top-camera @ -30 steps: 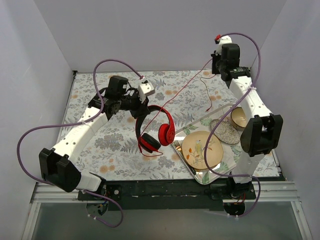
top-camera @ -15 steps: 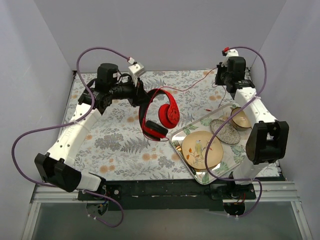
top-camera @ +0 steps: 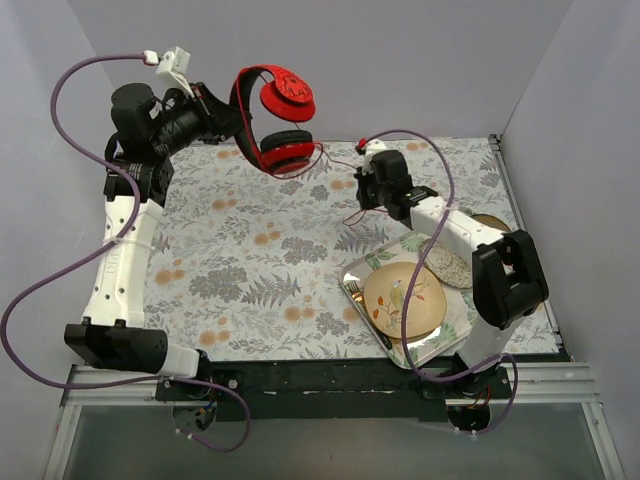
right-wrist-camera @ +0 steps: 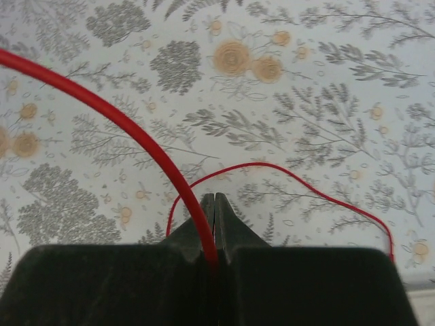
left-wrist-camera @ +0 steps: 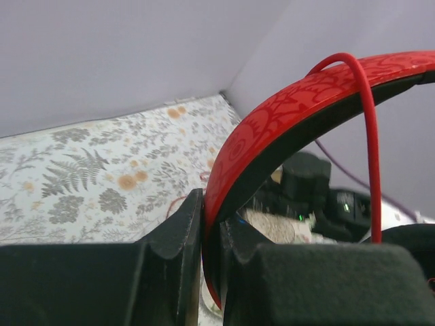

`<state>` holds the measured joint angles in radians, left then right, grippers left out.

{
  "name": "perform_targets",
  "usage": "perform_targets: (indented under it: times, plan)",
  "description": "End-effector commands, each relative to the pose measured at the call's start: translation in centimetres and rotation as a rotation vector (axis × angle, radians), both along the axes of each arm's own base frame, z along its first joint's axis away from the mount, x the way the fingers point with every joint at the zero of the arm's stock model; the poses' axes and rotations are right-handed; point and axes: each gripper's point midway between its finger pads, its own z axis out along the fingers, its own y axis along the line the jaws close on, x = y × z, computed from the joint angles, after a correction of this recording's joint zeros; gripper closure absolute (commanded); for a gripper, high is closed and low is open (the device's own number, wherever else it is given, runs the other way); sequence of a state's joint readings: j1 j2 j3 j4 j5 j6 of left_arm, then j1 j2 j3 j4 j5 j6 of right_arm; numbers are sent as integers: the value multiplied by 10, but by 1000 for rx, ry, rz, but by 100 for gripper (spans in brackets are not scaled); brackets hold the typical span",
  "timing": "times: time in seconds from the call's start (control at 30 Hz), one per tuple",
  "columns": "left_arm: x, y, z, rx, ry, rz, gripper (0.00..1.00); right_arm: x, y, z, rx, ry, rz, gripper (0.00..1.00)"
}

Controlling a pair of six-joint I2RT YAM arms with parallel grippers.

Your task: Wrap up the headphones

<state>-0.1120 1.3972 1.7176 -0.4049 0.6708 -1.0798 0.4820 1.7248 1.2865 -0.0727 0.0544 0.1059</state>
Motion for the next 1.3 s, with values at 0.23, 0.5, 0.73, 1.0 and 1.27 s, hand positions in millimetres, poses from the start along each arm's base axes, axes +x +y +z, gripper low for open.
perform_targets:
  times: [0.23,0.5,0.73,1.0,1.27]
  plan:
    - [102,154,23,6,-152,740,100,-85,109,-17,-58,-51,271,99]
    - [121,220,23,232,-345,1050,100,-114,107,-41,-163,-10,290,99]
    - [134,228,-2,307,-335,1069,100,-159,154,-31,-193,-31,466,99]
    - [164,252,-69,544,-278,1145,100,-227,214,40,-211,-201,766,99]
    - [163,212,-130,748,-310,989,100,-224,211,113,-139,-337,757,99]
